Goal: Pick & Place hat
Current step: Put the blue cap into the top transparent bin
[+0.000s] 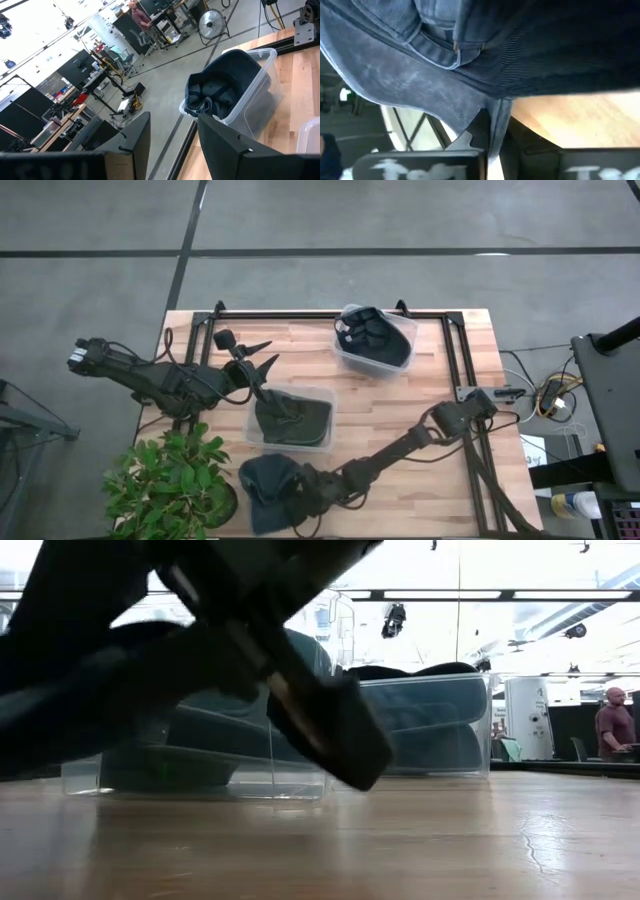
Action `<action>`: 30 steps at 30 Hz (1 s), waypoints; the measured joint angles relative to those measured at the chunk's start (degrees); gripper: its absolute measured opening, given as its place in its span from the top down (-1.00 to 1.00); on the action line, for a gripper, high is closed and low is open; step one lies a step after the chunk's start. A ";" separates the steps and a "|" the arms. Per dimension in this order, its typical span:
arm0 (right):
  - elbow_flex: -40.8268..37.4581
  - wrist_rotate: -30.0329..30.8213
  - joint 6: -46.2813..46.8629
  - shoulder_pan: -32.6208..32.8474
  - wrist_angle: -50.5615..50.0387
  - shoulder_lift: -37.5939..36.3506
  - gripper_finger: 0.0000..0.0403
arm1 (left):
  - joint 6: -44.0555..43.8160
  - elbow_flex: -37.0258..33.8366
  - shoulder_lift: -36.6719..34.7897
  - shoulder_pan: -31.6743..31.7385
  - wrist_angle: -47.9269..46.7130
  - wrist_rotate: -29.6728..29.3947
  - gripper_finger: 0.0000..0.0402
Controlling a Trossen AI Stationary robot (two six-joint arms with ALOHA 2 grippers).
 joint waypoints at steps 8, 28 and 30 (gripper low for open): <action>6.03 -2.62 -4.28 1.71 -17.49 -3.35 0.93 | 0.00 -0.02 0.00 0.00 0.00 0.00 0.22; 30.37 1.57 5.97 8.42 -80.16 -9.86 0.94 | -2.12 -0.02 0.00 0.00 0.00 0.63 0.22; 30.11 4.26 5.63 8.68 -80.39 -11.44 0.94 | -2.36 -0.02 0.00 0.00 0.00 0.79 0.22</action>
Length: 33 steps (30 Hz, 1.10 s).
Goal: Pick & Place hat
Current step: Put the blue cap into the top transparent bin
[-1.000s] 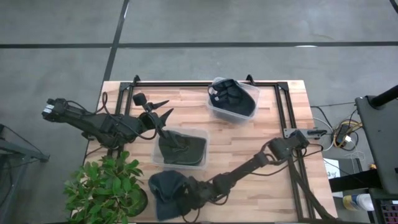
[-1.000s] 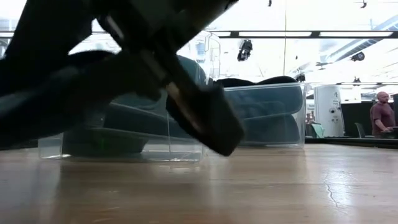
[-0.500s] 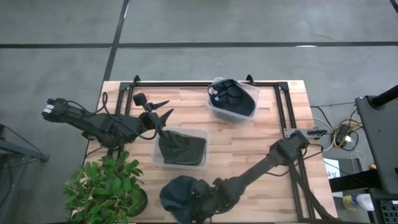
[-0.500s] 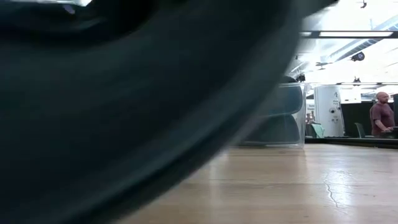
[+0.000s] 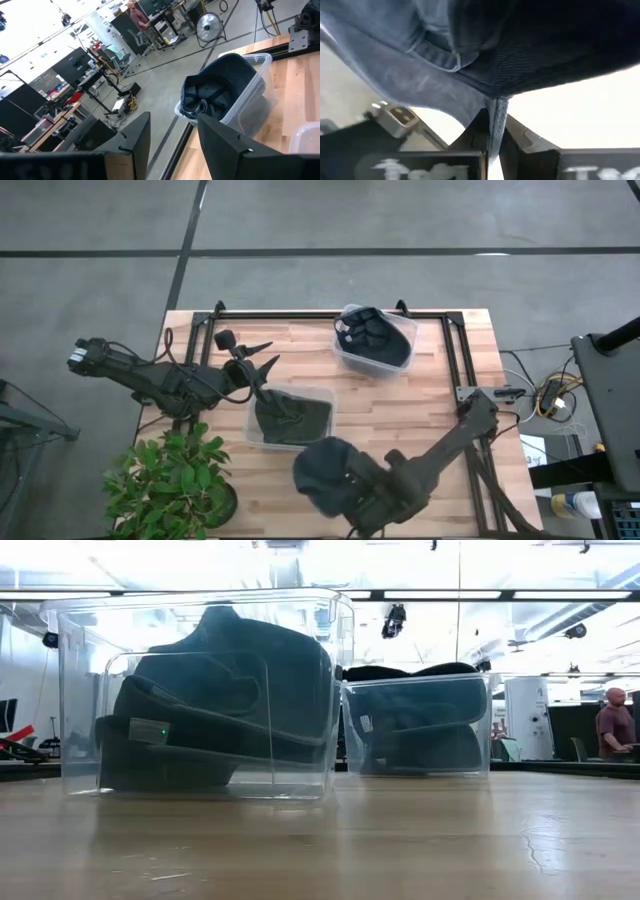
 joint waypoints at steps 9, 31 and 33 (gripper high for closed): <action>-4.26 9.83 -8.62 -2.97 0.06 -9.52 0.94 | -1.56 -0.11 0.18 -0.06 -0.07 2.61 0.22; -23.12 20.34 -37.61 -25.16 0.04 -38.49 0.94 | -1.76 -0.11 0.22 0.02 -0.04 4.39 0.22; -24.37 20.18 -41.05 -28.48 -0.02 -39.37 0.94 | -1.58 -0.11 0.22 0.04 -0.02 4.39 0.22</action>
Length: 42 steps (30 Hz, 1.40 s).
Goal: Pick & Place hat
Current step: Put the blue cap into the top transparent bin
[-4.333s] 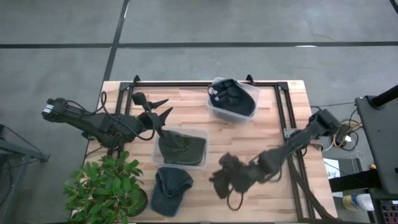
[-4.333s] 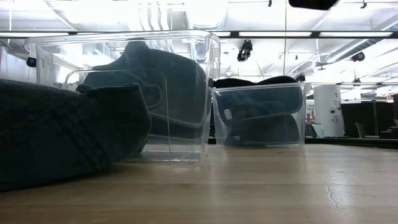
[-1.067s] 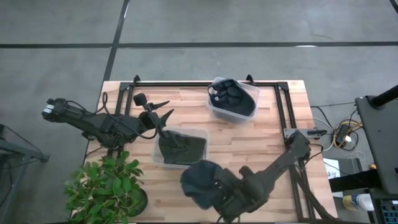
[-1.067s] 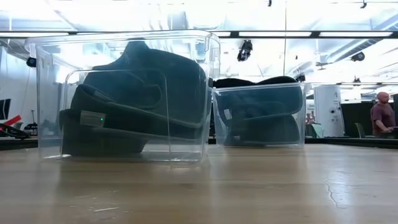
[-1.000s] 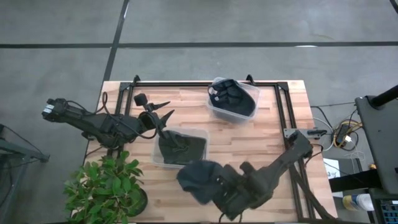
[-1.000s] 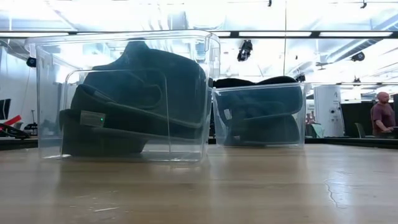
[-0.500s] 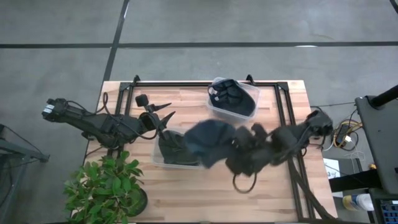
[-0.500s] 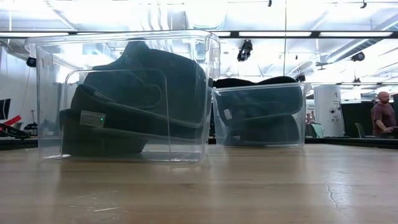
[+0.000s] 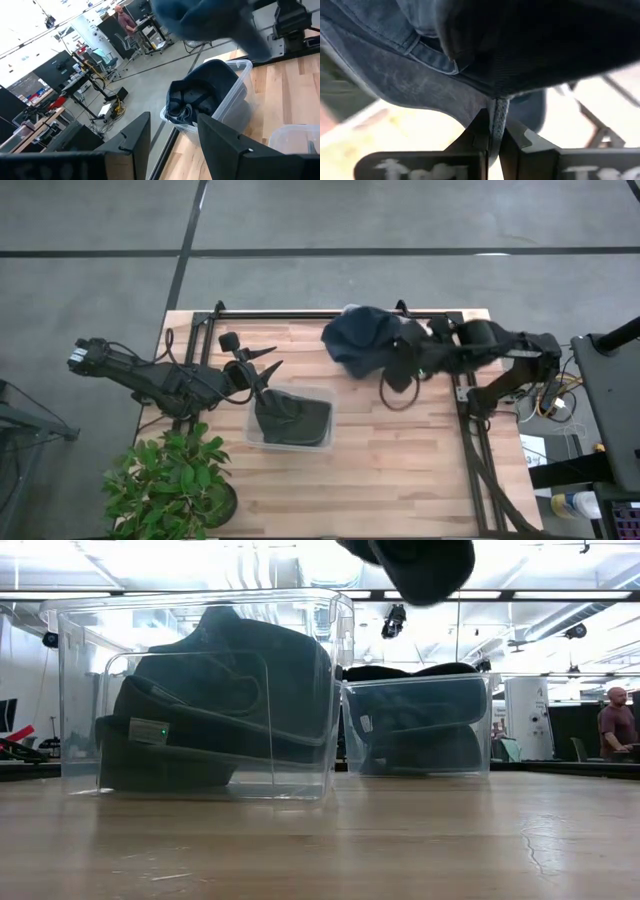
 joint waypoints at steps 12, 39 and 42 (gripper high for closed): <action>-4.36 -1.29 -24.53 -17.53 0.06 2.90 0.94 | -1.10 -0.02 0.00 0.00 0.03 3.08 0.22; -2.74 -3.16 -40.18 -28.40 0.10 25.86 0.94 | -2.23 -0.02 0.39 0.00 0.03 5.66 0.22; -2.75 -1.90 -39.49 -28.21 0.06 25.19 0.90 | -2.25 -0.02 0.39 0.00 0.02 5.66 0.22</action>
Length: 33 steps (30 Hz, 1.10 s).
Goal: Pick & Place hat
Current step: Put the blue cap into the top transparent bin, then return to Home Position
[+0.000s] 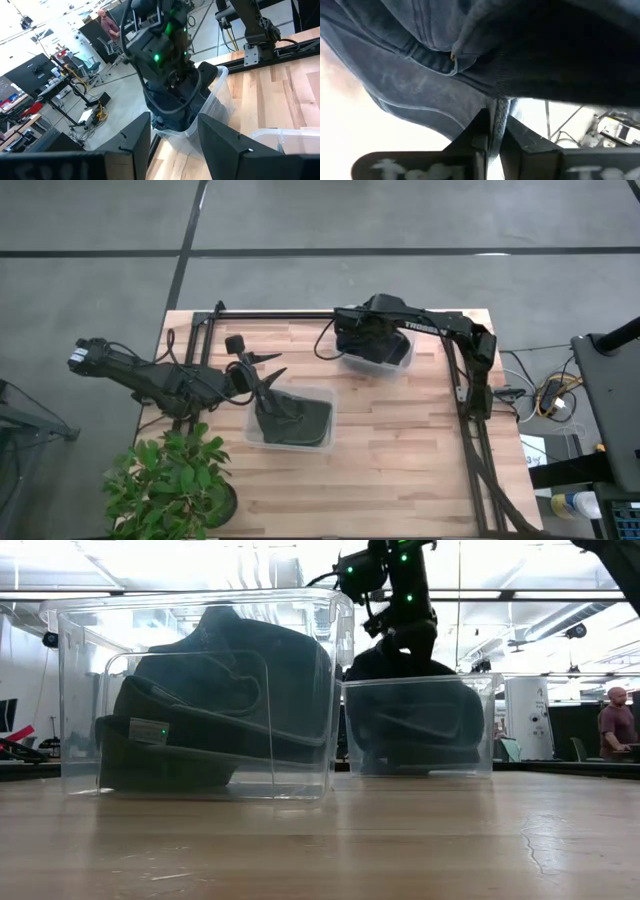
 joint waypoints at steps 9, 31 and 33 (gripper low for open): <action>0.18 0.64 3.34 0.08 0.02 -5.84 0.28 | -0.21 0.00 0.00 0.00 0.00 0.02 0.22; -8.56 -6.79 14.11 12.88 10.29 -31.44 0.62 | -0.18 -0.02 0.06 0.07 -3.74 0.14 0.57; -12.73 -6.90 14.15 15.68 14.91 -35.22 0.87 | -0.81 -0.04 -0.38 0.09 -5.49 1.14 0.79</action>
